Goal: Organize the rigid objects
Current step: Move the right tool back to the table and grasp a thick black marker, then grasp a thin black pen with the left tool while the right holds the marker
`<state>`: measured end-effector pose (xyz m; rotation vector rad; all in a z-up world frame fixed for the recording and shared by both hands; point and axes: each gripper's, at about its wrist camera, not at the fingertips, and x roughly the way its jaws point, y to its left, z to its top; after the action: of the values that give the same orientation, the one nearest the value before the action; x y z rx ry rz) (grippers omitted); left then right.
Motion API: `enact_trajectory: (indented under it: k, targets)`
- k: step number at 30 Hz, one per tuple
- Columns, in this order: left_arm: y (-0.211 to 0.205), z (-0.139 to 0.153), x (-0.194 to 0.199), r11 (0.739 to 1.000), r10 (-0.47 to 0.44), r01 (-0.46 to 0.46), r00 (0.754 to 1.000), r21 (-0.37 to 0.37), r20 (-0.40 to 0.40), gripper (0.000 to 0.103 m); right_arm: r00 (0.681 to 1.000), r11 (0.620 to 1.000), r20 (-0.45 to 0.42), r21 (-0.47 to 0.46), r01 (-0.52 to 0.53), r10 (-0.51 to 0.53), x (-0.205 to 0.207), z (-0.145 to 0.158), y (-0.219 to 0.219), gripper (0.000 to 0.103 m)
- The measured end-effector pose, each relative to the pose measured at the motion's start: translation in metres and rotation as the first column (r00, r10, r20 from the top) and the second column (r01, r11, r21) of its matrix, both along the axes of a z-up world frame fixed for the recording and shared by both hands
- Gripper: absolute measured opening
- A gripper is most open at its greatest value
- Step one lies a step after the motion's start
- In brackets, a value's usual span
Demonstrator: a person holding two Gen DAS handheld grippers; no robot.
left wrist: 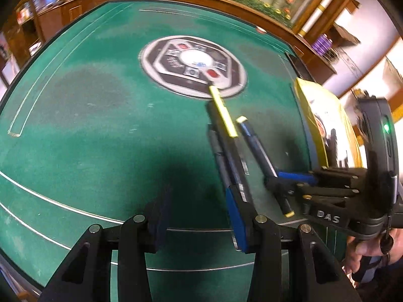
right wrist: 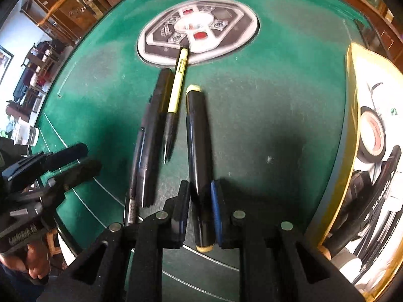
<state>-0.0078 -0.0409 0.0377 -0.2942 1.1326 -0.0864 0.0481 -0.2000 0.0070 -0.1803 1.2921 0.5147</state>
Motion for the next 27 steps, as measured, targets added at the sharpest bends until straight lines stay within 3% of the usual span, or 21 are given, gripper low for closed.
enact_trajectory:
  k: [8,13,19,22,26,27]
  targets:
    - [-0.026,-0.005,0.008,0.997,-0.075,0.076,0.997,0.027,-0.035,0.045,0.999,0.998,-0.029,0.067,0.018,-0.016,0.003,0.002,-0.017,0.016]
    - [-0.034,-0.016,0.014,0.991,-0.080,0.088,0.993,0.102,-0.081,0.037,1.000,0.998,-0.017,0.061,0.013,-0.012,0.000,0.001,-0.020,0.015]
    - [-0.037,-0.016,0.015,0.978,-0.088,0.098,0.994,0.186,-0.064,0.037,1.000,0.998,-0.009,0.056,0.006,-0.005,0.000,-0.003,-0.010,0.015]
    - [-0.037,-0.016,0.018,0.981,-0.091,0.103,0.993,0.164,-0.076,0.037,1.000,0.999,-0.001,0.049,0.004,-0.004,-0.002,-0.004,-0.008,0.015]
    - [-0.045,-0.016,0.018,0.974,-0.113,0.126,0.991,0.189,-0.075,0.039,1.000,0.999,-0.003,0.052,0.010,-0.010,-0.001,-0.004,-0.006,0.015]
    - [-0.046,-0.017,0.020,0.973,-0.114,0.128,0.990,0.193,-0.082,0.047,1.000,0.999,-0.003,0.052,0.011,-0.011,-0.001,-0.004,-0.006,0.015]
